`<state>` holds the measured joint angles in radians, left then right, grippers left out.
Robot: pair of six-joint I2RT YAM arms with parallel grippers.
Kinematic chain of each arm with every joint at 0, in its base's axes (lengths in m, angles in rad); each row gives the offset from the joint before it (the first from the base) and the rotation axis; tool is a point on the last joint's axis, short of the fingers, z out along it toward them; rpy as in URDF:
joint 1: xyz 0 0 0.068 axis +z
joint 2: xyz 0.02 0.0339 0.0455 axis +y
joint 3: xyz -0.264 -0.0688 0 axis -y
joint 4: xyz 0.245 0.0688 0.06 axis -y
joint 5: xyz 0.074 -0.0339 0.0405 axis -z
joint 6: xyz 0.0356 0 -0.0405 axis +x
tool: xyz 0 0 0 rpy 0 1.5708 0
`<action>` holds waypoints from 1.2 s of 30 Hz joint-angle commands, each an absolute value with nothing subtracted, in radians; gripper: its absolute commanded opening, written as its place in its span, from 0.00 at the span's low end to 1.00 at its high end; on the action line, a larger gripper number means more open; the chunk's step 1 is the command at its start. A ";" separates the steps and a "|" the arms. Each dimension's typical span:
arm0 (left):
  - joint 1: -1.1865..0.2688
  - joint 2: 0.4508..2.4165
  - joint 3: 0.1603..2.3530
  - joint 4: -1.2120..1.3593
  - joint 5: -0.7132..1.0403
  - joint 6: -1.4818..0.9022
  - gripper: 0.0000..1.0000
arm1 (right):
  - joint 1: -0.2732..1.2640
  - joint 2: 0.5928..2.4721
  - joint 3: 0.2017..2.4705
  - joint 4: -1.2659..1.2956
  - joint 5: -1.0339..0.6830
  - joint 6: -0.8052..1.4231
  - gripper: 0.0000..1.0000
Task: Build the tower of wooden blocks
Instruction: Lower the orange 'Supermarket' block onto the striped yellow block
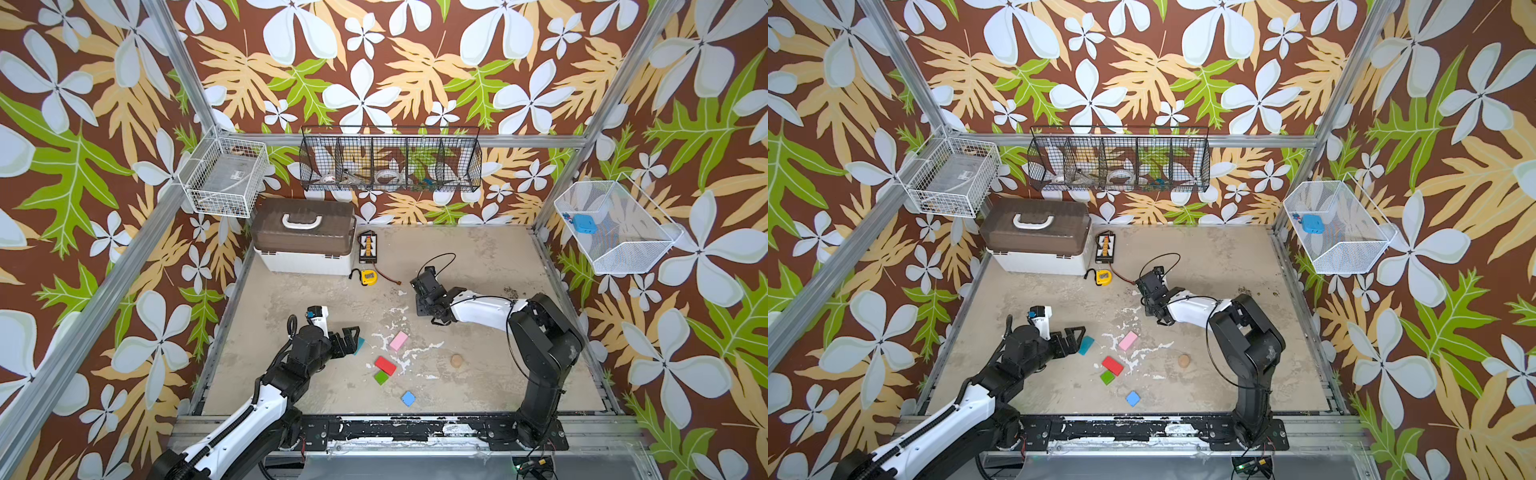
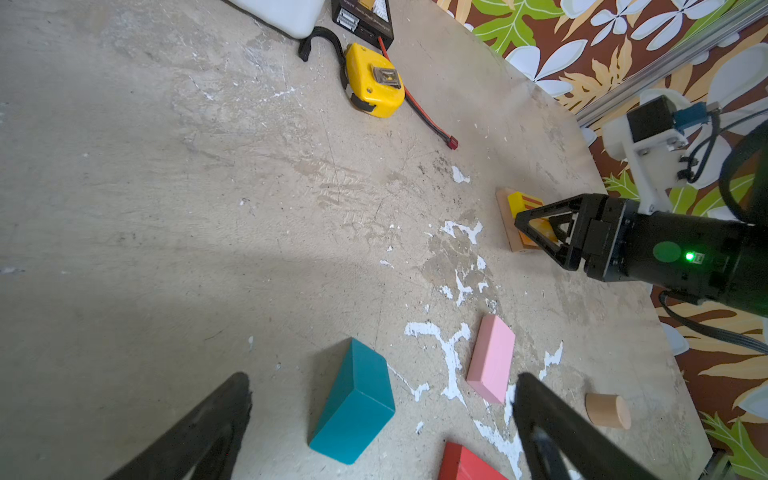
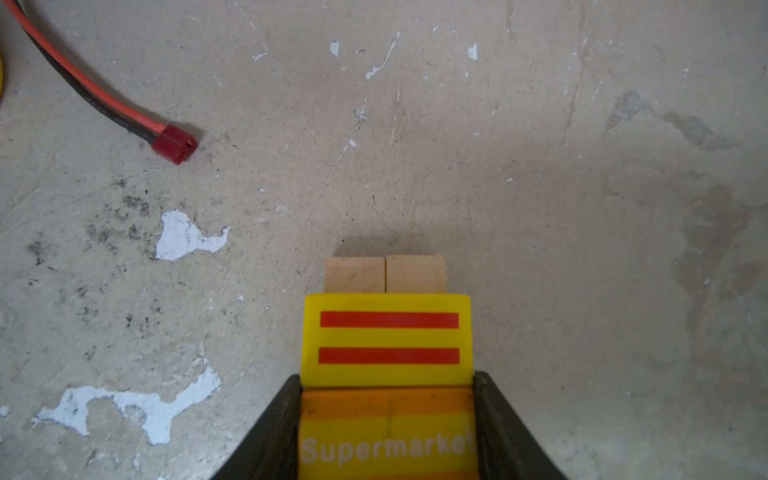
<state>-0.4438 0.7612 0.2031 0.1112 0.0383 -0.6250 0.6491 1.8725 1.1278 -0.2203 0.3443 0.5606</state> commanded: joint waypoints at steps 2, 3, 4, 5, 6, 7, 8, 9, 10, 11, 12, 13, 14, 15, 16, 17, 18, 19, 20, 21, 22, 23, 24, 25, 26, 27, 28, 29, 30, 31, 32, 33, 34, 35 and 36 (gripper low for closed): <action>-0.444 0.762 0.209 0.127 0.040 -0.623 1.00 | 0.650 1.879 1.134 -0.227 0.350 0.552 0.45; -0.443 0.762 0.210 0.126 0.040 -0.622 1.00 | 0.648 1.880 1.134 -0.226 0.351 0.552 0.47; -0.443 0.762 0.209 0.126 0.040 -0.622 1.00 | 0.650 1.881 1.134 -0.227 0.352 0.552 0.47; -0.443 0.762 0.209 0.126 0.040 -0.622 1.00 | 0.649 1.881 1.135 -0.228 0.352 0.552 0.48; -0.443 0.762 0.209 0.126 0.040 -0.623 1.00 | 0.649 1.880 1.135 -0.229 0.354 0.551 0.49; -0.443 0.762 0.210 0.126 0.040 -0.623 1.00 | 0.649 1.881 1.136 -0.229 0.354 0.552 0.49; -0.443 0.762 0.209 0.126 0.040 -0.622 1.00 | 0.649 1.882 1.137 -0.229 0.355 0.552 0.51; -0.443 0.762 0.210 0.127 0.040 -0.623 1.00 | 0.649 1.881 1.136 -0.229 0.356 0.552 0.52; -0.443 0.762 0.209 0.126 0.040 -0.622 1.00 | 0.649 1.881 1.136 -0.229 0.357 0.552 0.54; -0.443 0.764 0.209 0.127 0.040 -0.622 1.00 | 0.649 1.881 1.137 -0.231 0.357 0.551 0.56; -0.443 0.762 0.210 0.126 0.040 -0.622 1.00 | 0.649 1.881 1.137 -0.232 0.357 0.550 0.58; -0.443 0.763 0.209 0.126 0.040 -0.623 1.00 | 0.648 1.881 1.136 -0.230 0.357 0.550 0.60; -0.443 0.763 0.209 0.127 0.040 -0.623 1.00 | 0.649 1.881 1.134 -0.231 0.357 0.550 0.63; -0.443 0.763 0.209 0.126 0.040 -0.623 1.00 | 0.648 1.880 1.134 -0.230 0.356 0.551 0.65; -0.443 0.763 0.209 0.126 0.040 -0.622 1.00 | 0.648 1.879 1.132 -0.230 0.356 0.551 0.68; -0.443 0.763 0.210 0.126 0.040 -0.622 1.00 | 0.649 1.877 1.131 -0.229 0.356 0.550 0.70; -0.443 0.763 0.210 0.126 0.040 -0.623 1.00 | 0.649 1.874 1.129 -0.227 0.357 0.548 0.72; -0.443 0.764 0.209 0.126 0.041 -0.623 1.00 | 0.649 1.872 1.127 -0.224 0.357 0.547 0.73; -0.443 0.765 0.210 0.126 0.041 -0.621 1.00 | 0.649 1.871 1.126 -0.224 0.359 0.546 0.74; -0.443 0.762 0.209 0.126 0.041 -0.621 1.00 | 0.648 1.870 1.126 -0.224 0.360 0.545 0.74; -0.443 0.764 0.209 0.127 0.041 -0.622 1.00 | 0.649 1.868 1.125 -0.225 0.360 0.546 0.75; -0.443 0.764 0.209 0.126 0.041 -0.622 1.00 | 0.649 1.867 1.123 -0.223 0.360 0.545 0.75; -0.443 0.764 0.209 0.126 0.041 -0.622 1.00 | 0.649 1.864 1.121 -0.224 0.360 0.546 0.75; -0.444 0.764 0.209 0.126 0.041 -0.622 1.00 | 0.649 1.862 1.121 -0.224 0.359 0.547 0.75; -0.443 0.764 0.209 0.127 0.041 -0.621 1.00 | 0.649 1.859 1.120 -0.227 0.357 0.550 0.75; -0.443 0.764 0.209 0.126 0.041 -0.623 1.00 | 0.649 1.856 1.118 -0.227 0.355 0.552 0.75; -0.443 0.764 0.209 0.126 0.041 -0.622 1.00 | 0.649 1.851 1.115 -0.226 0.353 0.556 0.75; -0.443 0.764 0.209 0.126 0.041 -0.623 1.00 | 0.650 1.846 1.112 -0.225 0.351 0.560 0.75; -0.443 0.764 0.209 0.126 0.041 -0.622 1.00 | 0.649 1.842 1.108 -0.223 0.348 0.564 0.75; -0.443 0.764 0.209 0.126 0.042 -0.622 1.00 | 0.649 1.837 1.104 -0.219 0.344 0.569 0.75; -0.443 0.764 0.209 0.127 0.043 -0.622 1.00 | 0.648 1.834 1.099 -0.215 0.338 0.571 0.75; -0.443 0.763 0.209 0.126 0.044 -0.623 1.00 | 0.649 1.831 1.095 -0.211 0.332 0.573 0.75; -0.443 0.762 0.208 0.126 0.045 -0.623 1.00 | 0.649 1.828 1.094 -0.212 0.331 0.574 0.75; -0.443 0.762 0.207 0.126 0.045 -0.623 1.00 | 0.649 1.828 1.094 -0.212 0.330 0.576 0.75; -0.443 0.762 0.207 0.126 0.046 -0.623 1.00 | 0.649 1.830 1.095 -0.215 0.329 0.577 0.74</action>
<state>-0.4438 0.7635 0.2031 0.1108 0.0383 -0.6231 0.6487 1.8362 1.0946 -0.2173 0.3367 0.5652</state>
